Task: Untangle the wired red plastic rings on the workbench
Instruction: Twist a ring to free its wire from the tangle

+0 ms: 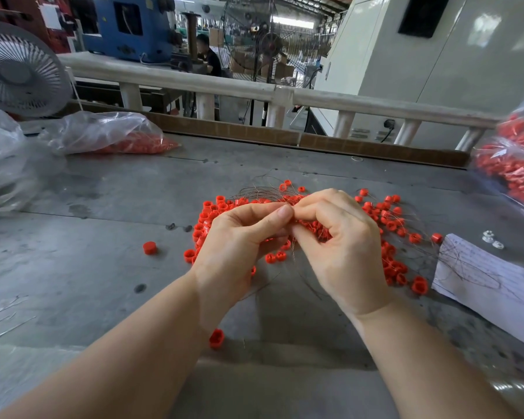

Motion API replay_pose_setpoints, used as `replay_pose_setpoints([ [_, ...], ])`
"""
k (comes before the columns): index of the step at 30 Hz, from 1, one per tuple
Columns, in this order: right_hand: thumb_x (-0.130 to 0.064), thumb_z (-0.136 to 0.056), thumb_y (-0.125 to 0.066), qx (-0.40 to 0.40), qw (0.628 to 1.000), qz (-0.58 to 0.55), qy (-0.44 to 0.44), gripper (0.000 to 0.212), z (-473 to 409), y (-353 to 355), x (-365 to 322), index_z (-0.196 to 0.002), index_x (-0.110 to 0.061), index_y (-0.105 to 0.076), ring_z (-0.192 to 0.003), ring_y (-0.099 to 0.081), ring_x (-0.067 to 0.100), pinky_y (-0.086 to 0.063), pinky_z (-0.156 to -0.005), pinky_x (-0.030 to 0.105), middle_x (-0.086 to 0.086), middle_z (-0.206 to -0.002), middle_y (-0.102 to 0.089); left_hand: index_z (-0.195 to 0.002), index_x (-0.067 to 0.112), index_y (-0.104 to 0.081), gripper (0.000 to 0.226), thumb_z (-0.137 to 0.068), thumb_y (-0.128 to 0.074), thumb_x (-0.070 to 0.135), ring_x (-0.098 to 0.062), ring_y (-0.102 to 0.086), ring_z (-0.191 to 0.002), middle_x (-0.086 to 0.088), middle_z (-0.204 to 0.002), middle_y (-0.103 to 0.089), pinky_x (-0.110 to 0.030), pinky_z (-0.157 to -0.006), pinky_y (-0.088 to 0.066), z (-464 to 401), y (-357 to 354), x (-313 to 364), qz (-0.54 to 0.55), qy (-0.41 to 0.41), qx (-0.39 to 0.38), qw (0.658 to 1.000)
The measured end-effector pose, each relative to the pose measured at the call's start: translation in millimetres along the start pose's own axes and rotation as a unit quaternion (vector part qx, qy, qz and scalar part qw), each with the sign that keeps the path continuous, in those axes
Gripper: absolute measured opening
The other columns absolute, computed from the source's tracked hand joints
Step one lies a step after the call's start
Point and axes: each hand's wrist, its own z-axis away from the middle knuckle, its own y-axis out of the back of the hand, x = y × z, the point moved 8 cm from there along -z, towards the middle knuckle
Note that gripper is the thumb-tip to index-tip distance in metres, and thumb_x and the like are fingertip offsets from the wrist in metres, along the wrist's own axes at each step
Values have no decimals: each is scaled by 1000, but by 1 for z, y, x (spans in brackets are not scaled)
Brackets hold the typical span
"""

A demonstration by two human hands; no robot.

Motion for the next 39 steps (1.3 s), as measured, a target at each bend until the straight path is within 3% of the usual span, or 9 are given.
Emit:
replay_pose_setpoints([
  [4,2,-76,-73,-1,998,-43,-41,3,0,-2,8,-78,0,-73,-77,-64,22,-52,-73,32,8,-81,-67,-73,16,-77,17,-59,-70,22,-10,-66,-61,-4,-71,-72,-17,-60,-54,-1,1,2,10,-19,2,1000],
  [8,4,-74,-73,13,994,-81,-74,5,1,0,14,-75,-1,-71,-77,-62,12,-50,-74,20,6,-79,-67,-77,15,-77,15,-66,-67,18,-12,-69,-69,-6,-77,-74,-20,-64,-56,-1,-1,4,3,-37,8,999],
  [14,1,-73,-75,19,985,-113,-130,11,3,-2,21,-72,-7,-68,-71,-63,9,-52,-69,23,2,-73,-68,-76,16,-75,25,-84,-59,-1,-16,-70,-73,-7,-78,-74,-22,-69,-58,1,-2,10,-26,-63,15,998],
  [18,-2,-75,-74,5,977,-129,-169,8,5,-4,25,-75,-8,-69,-70,-64,10,-54,-68,26,0,-73,-68,-82,15,-73,23,-86,-59,-3,-17,-71,-75,-6,-80,-74,-22,-68,-57,2,-1,13,-56,-80,23,995],
  [22,-3,-77,-74,7,967,-157,-201,11,5,-5,27,-73,-11,-67,-66,-63,8,-52,-66,20,-2,-70,-67,-84,14,-72,20,-85,-60,-2,-16,-71,-75,-6,-79,-75,-20,-66,-55,2,-3,15,-67,-90,23,993],
  [27,-1,-78,-72,14,963,-174,-205,18,4,-5,27,-82,-16,-63,-67,-62,6,-49,-66,15,-7,-72,-65,-99,7,-71,19,-87,-58,1,-28,-69,-91,-14,-94,-73,-32,-83,-56,-2,-3,7,-43,-64,4,997],
  [30,0,-79,-71,15,963,-165,-212,20,4,-4,31,-84,-19,-63,-68,-62,2,-49,-67,15,-9,-73,-65,-104,4,-69,23,-84,-58,1,-27,-68,-96,-15,-99,-72,-31,-87,-55,-4,-5,2,-12,-42,-11,999],
  [34,-1,-78,-72,13,964,-158,-213,21,4,-5,33,-78,-21,-65,-65,-60,-1,-45,-63,8,-13,-70,-64,-92,8,-71,21,-85,-56,-4,-18,-71,-84,-10,-87,-74,-22,-75,-57,-5,-4,-2,13,-20,-4,1000],
  [39,-2,-78,-72,41,941,-169,-289,25,10,2,55,-70,-25,-65,-62,-59,1,-46,-64,14,-9,-66,-65,-85,7,-70,21,-86,-55,-7,-10,-70,-70,-5,-73,-73,-17,-63,-55,-5,3,-6,36,9,38,999],
])
